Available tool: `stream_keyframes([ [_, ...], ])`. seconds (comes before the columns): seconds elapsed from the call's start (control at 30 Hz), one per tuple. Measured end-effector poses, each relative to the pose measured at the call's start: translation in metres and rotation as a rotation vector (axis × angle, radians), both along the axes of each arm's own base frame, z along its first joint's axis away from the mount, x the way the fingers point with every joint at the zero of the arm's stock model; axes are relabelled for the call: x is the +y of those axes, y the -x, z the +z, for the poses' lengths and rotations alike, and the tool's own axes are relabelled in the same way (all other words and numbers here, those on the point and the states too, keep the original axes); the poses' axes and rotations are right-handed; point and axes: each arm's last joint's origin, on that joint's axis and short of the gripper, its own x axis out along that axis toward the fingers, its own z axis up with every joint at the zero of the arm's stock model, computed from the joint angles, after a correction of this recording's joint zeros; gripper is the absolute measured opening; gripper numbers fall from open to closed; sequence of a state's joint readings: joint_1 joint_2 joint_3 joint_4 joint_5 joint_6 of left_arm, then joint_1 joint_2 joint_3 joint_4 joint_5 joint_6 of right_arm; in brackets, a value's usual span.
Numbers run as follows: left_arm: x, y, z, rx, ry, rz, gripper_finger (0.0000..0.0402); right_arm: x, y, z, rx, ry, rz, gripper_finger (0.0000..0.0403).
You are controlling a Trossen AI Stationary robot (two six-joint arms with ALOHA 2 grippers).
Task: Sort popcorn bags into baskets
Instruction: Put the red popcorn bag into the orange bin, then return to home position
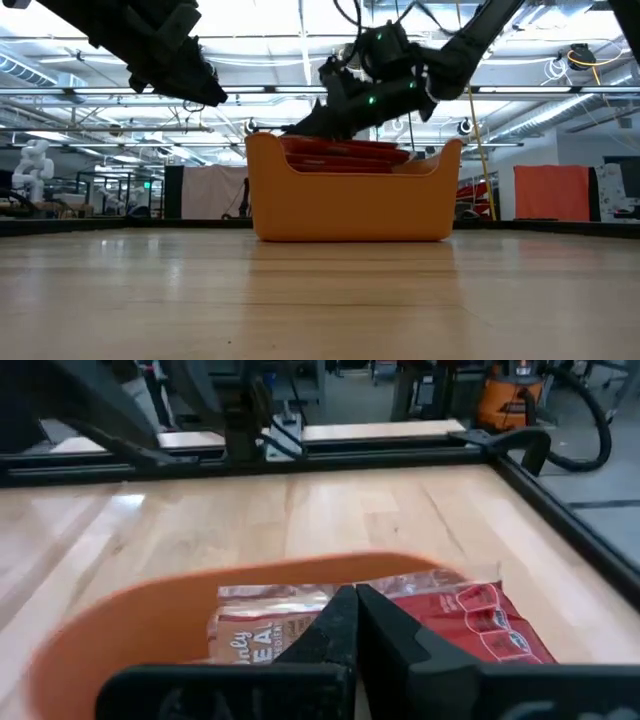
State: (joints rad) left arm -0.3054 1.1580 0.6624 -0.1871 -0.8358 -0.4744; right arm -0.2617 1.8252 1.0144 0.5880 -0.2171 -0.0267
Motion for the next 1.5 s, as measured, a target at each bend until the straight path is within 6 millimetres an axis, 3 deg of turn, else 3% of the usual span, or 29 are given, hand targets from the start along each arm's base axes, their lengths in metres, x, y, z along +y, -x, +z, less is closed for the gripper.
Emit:
stream_keyframes([
  [0.4,0.000,0.000,0.000,0.003,-0.002,0.000,0.0136,0.028,0.017,0.055,-0.066,0.079,0.075,0.0000],
  [0.77,-0.003,0.001,0.001,0.044,-0.062,-0.051,0.0134,0.055,0.058,0.080,0.172,0.042,0.087,0.0000],
  [0.87,-0.008,0.005,0.005,0.072,-0.086,-0.142,0.0108,0.063,0.069,0.086,0.189,0.042,0.080,0.0000],
  [1.0,-0.012,0.012,0.012,0.064,-0.109,-0.191,0.0030,0.069,0.087,0.085,0.173,0.059,0.075,0.0000],
  [1.07,-0.013,0.015,0.016,0.046,-0.105,-0.199,0.0010,0.071,0.098,0.084,0.167,0.060,0.077,0.0000],
  [1.23,-0.012,0.022,0.020,0.040,-0.107,-0.210,0.0019,0.074,0.125,0.074,0.131,0.075,0.081,0.0000],
  [1.5,-0.003,0.045,-0.018,0.024,-0.052,-0.164,0.0005,0.078,0.156,0.060,-0.024,0.074,0.082,0.0000],
])
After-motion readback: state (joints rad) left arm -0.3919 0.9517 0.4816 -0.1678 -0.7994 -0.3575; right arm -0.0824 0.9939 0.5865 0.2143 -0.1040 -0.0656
